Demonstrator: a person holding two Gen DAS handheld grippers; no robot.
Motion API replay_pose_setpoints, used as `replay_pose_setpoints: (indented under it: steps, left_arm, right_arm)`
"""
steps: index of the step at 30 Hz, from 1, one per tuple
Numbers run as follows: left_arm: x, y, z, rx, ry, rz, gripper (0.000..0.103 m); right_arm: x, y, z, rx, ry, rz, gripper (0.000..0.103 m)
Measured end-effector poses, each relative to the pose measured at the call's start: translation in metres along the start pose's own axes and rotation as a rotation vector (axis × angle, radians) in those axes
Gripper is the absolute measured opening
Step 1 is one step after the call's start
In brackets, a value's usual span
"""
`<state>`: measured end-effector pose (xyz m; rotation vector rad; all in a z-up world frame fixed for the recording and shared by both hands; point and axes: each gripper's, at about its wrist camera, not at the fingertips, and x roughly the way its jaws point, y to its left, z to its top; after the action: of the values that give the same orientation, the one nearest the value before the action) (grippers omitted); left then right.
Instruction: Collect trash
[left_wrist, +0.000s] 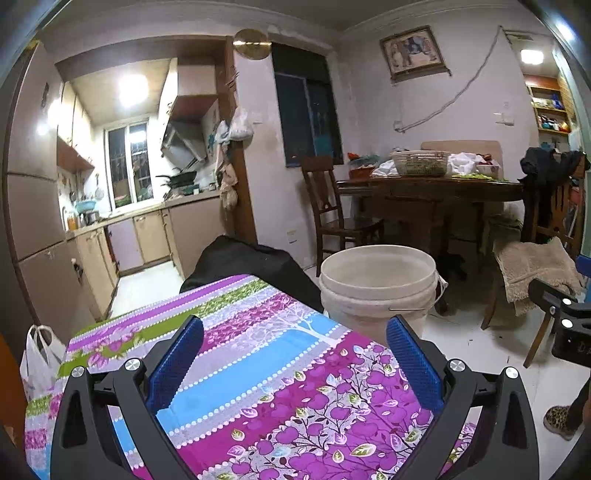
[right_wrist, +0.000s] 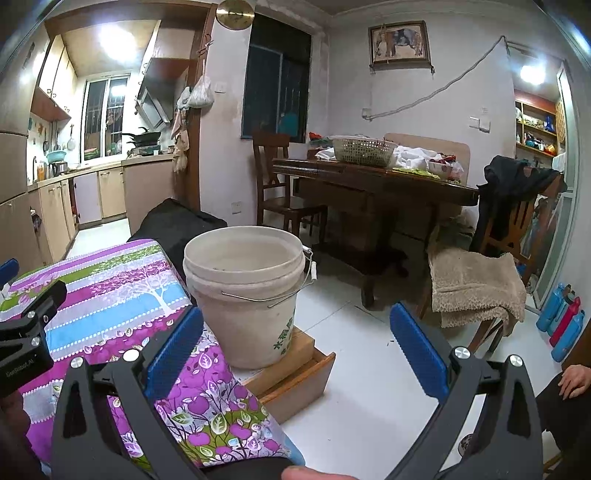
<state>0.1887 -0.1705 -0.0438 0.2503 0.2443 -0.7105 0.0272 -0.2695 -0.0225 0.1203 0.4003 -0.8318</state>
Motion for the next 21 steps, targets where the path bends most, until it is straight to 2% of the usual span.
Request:
replay_pose_setpoints:
  steps: [6,11,21]
  left_arm:
    - [0.001,-0.001,-0.001,-0.002,0.010,0.022,0.097]
    - [0.005,-0.002,-0.003,-0.007,0.037,0.015,0.085]
    - [0.015,-0.003,-0.006,-0.006,0.083,0.004,0.085]
  right_arm:
    - [0.001,-0.003,0.000,0.013,0.006,0.002,0.098]
    - [0.003,-0.006,0.000,0.031,0.015,0.000,0.098]
    - [0.011,-0.017,0.000,0.080,0.042,-0.009,0.098]
